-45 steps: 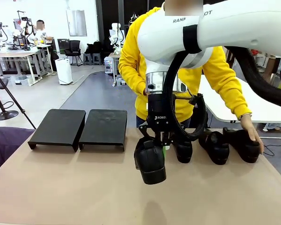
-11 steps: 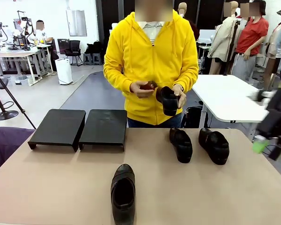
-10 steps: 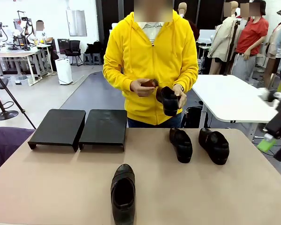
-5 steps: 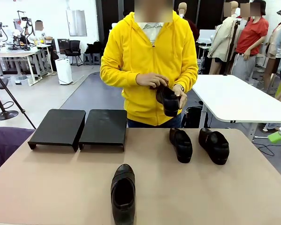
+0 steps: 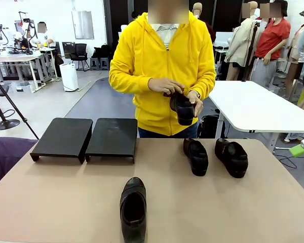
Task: Organize the shoes by placing them on the stand.
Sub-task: Place the Shoe from the middle of the table onto the Shoes Stand.
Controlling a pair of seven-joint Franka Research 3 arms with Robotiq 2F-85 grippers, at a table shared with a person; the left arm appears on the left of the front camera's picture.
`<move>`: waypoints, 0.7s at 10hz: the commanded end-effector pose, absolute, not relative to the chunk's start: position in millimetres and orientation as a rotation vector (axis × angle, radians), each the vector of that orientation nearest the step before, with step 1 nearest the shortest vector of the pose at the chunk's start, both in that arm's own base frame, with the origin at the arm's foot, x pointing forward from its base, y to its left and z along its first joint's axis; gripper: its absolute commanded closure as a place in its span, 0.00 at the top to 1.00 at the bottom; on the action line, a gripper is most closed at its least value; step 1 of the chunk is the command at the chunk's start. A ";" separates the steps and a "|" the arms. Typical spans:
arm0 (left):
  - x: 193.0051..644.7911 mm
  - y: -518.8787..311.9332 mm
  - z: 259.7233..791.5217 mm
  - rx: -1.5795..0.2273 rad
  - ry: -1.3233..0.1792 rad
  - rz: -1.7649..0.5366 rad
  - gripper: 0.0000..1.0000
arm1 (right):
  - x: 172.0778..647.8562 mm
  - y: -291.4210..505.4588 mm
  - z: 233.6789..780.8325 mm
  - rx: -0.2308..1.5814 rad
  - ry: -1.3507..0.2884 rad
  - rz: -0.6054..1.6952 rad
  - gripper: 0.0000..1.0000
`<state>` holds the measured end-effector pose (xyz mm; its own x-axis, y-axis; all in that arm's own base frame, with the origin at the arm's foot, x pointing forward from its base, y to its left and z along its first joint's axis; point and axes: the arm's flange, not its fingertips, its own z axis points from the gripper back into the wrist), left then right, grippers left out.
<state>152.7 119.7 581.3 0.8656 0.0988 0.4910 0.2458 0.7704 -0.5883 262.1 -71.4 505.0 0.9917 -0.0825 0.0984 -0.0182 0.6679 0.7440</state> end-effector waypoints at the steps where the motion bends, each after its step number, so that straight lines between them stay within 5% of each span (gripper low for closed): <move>1: 152.4 119.3 580.9 -0.707 -0.535 -0.101 1.00 | 261.9 -77.9 505.0 0.837 -0.136 -0.011 1.00; 4: 152.7 119.7 581.3 -0.695 -0.529 -0.084 1.00 | 261.9 -77.9 505.0 0.837 -0.136 -0.011 1.00; 7: 199.6 -9.8 575.1 -0.474 -0.393 -0.047 1.00 | 261.9 -77.9 505.0 0.837 -0.136 -0.011 1.00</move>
